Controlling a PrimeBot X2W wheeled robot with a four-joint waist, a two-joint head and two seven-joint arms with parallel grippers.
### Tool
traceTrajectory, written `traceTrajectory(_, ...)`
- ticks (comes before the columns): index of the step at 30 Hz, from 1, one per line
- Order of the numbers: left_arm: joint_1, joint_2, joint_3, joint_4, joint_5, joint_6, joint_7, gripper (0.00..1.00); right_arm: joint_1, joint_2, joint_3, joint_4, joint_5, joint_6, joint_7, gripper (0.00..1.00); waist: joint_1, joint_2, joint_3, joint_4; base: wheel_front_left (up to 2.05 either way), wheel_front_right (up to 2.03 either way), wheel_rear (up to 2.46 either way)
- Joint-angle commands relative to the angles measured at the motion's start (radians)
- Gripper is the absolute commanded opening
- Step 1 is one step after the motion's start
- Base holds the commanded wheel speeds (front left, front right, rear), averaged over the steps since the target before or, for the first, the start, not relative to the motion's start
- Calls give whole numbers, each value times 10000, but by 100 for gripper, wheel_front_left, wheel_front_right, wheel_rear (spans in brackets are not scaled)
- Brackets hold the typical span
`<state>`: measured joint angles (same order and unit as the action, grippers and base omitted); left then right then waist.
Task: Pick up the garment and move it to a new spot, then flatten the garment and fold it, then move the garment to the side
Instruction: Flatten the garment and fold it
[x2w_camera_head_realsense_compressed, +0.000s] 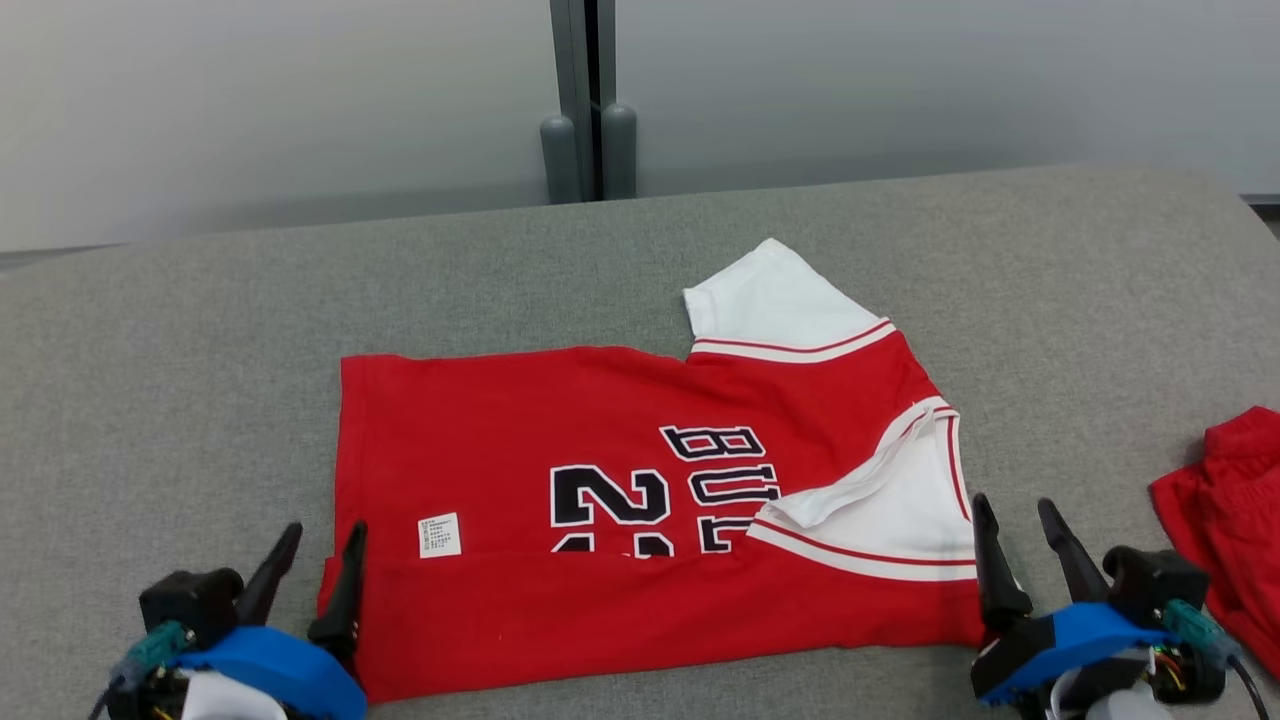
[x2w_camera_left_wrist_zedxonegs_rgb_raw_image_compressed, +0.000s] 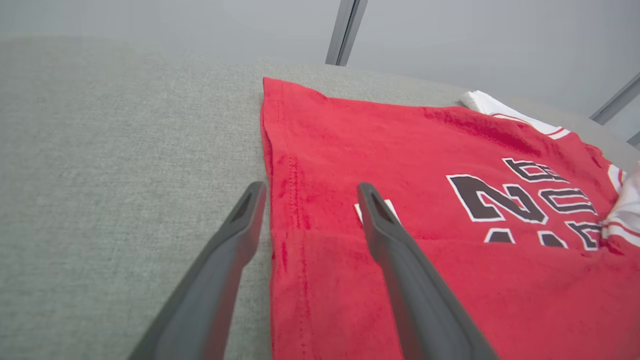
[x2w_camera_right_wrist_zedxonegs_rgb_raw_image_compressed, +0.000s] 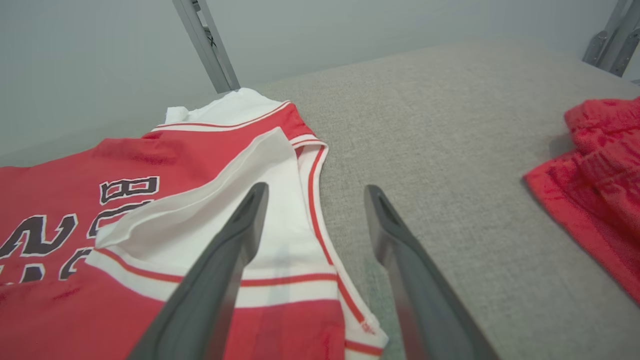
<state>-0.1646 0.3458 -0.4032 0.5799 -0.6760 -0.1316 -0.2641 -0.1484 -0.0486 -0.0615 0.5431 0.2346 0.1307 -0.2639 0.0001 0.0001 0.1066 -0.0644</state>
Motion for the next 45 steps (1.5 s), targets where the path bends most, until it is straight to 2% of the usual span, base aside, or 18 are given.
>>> traceTrajectory(1, -445, 202, -43, -55, 38, 18, 4, 100, -342, -40, 111, -126, -108, 0, 1, 100, -1, -1, 281, 101, 0, 0, 0)
traceTrajectory(6, -1800, 658, -525, 285, -101, 18, 42, 100, -1198, -42, 593, -382, -93, 0, 1, 100, -1, -1, 999, 25, 0, 0, 0)
traceTrajectory(15, -4126, 1546, -1510, 1198, -1072, 18, 163, 100, -2074, -45, 1586, -978, 78, 0, -1, 100, -1, -1, 2379, -401, 0, 0, 0)
traceTrajectory(22, -5009, 1962, -2205, 1834, -2003, 18, 189, 100, -2374, -42, 1979, -1422, 132, 0, 1, 100, -1, -1, 3099, -728, 0, 0, 0)
traceTrajectory(29, -5249, 2038, -3264, 1604, -2812, 17, 148, 100, -2952, -40, 2090, -1698, -285, 0, -1, 100, -1, -1, 3553, -789, 0, 0, 0)
traceTrajectory(30, -5247, 2056, -3470, 1526, -2894, 15, 138, 82, -3095, -39, 2088, -1655, -371, 0, -1, 100, -1, -1, 3598, -769, 0, 0, 0)
traceTrajectory(31, -5269, 2052, -3670, 1422, -3003, 15, 130, 44, -3260, -42, 2040, -1602, -479, 0, -1, 100, -1, -1, 3655, -731, 0, 0, 0)
traceTrajectory(32, -5303, 2087, -3860, 1341, -3090, 13, 124, 0, -3462, -42, 2016, -1518, -632, 0, -1, 100, -1, -1, 3697, -694, 0, 0, 0)
traceTrajectory(39, -5821, 2264, -4747, 490, -3429, 10, 38, 0, -5364, -39, 1457, -500, -2023, 0, 437, 100, -1, -1, 4039, -82, 0, 0, 0)
traceTrajectory(45, -6151, 2086, -4206, -424, -2961, 15, 10, 0, -6871, -37, 442, 115, -3519, 0, 1711, 100, -1, -1, 4431, 848, 0, 0, 0)
